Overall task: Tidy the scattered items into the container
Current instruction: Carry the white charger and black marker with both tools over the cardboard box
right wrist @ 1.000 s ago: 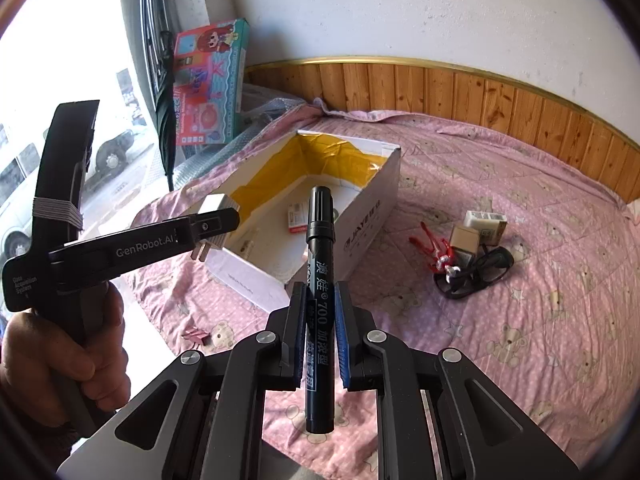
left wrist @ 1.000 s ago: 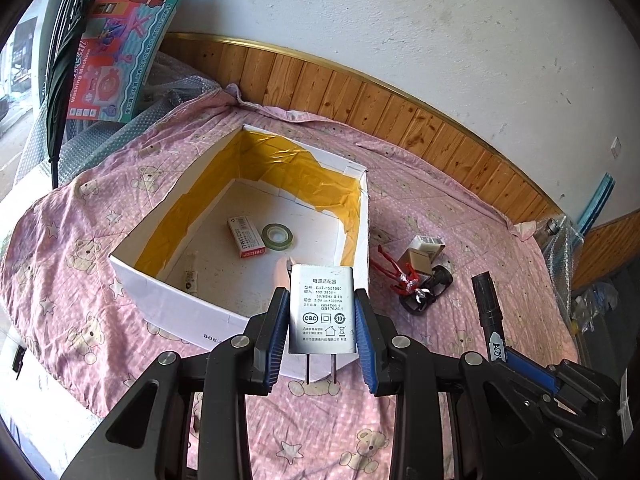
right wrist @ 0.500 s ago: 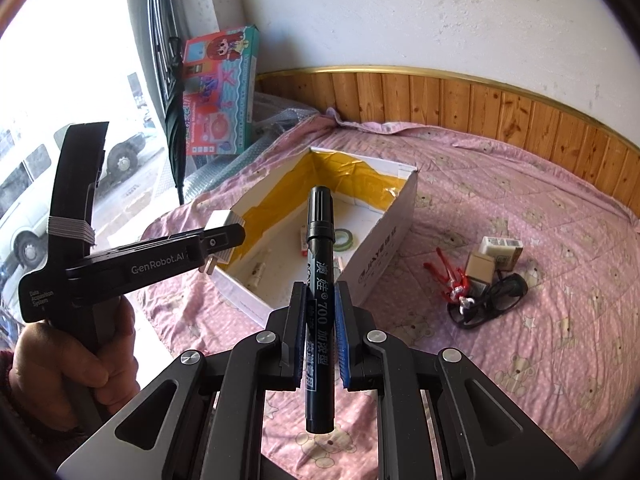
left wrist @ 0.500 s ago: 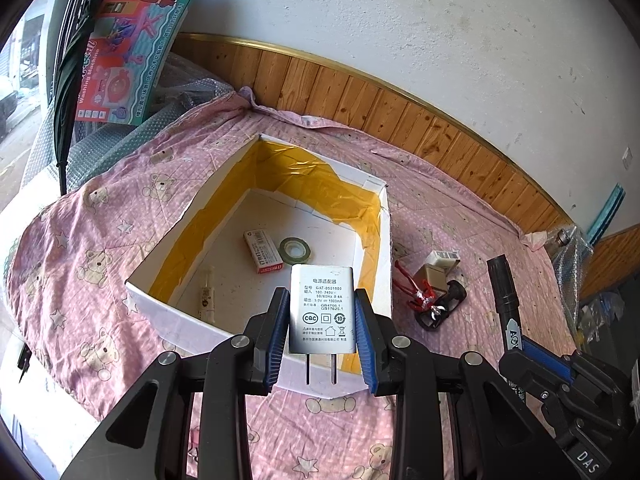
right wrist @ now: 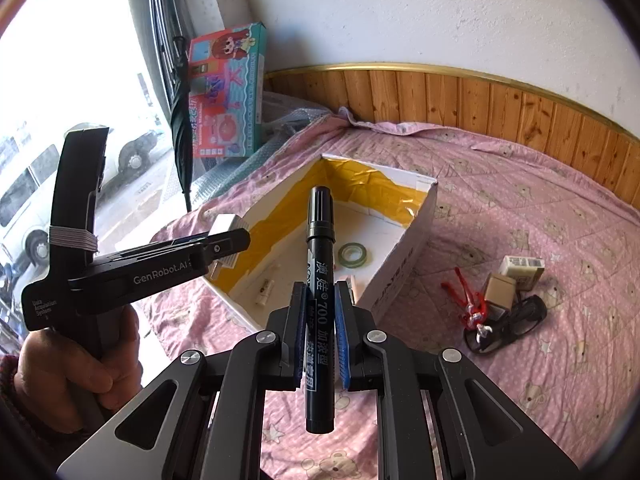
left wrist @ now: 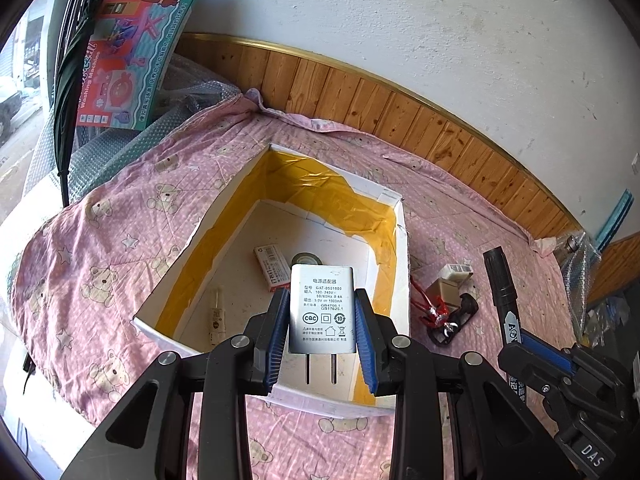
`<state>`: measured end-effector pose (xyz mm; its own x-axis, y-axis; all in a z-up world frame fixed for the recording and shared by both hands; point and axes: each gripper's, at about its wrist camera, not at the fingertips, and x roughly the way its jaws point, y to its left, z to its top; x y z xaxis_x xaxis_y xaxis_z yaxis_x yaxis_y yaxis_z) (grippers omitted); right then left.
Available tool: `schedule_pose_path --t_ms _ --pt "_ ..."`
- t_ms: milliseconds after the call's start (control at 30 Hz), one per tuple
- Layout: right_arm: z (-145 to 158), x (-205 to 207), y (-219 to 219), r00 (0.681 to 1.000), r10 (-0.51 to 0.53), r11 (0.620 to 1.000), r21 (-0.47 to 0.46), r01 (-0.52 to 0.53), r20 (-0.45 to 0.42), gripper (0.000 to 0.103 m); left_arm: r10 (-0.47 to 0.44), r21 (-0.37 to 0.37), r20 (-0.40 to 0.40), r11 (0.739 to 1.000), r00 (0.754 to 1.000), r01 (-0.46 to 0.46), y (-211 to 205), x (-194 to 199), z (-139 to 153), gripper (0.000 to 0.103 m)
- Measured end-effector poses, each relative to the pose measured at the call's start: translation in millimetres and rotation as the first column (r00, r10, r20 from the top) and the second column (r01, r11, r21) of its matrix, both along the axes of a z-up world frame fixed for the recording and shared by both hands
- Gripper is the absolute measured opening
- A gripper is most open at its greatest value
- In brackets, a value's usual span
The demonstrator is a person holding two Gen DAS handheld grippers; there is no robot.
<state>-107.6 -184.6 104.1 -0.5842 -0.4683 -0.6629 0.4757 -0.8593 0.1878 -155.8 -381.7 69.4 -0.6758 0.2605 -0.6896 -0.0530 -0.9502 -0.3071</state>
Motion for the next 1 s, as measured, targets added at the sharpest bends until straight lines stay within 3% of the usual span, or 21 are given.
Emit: schedule_pose_path --t_ms 533,1000 --pt "3.2 -60.1 -8.4 0.999 0.029 0.999 -0.019 -0.028 0.029 0.014 0.0 -0.015 0.008 1.0 1.0 0.0 -4.9 -31.6 4.0 0.033" --pt "-4.6 -110.2 -16.0 0.995 0.058 0.998 -0.012 -0.057 0.084 0.014 -0.069 -0.018 0.056 0.997 0.996 0.07 7.9 -43.4 -11.0 0.033"
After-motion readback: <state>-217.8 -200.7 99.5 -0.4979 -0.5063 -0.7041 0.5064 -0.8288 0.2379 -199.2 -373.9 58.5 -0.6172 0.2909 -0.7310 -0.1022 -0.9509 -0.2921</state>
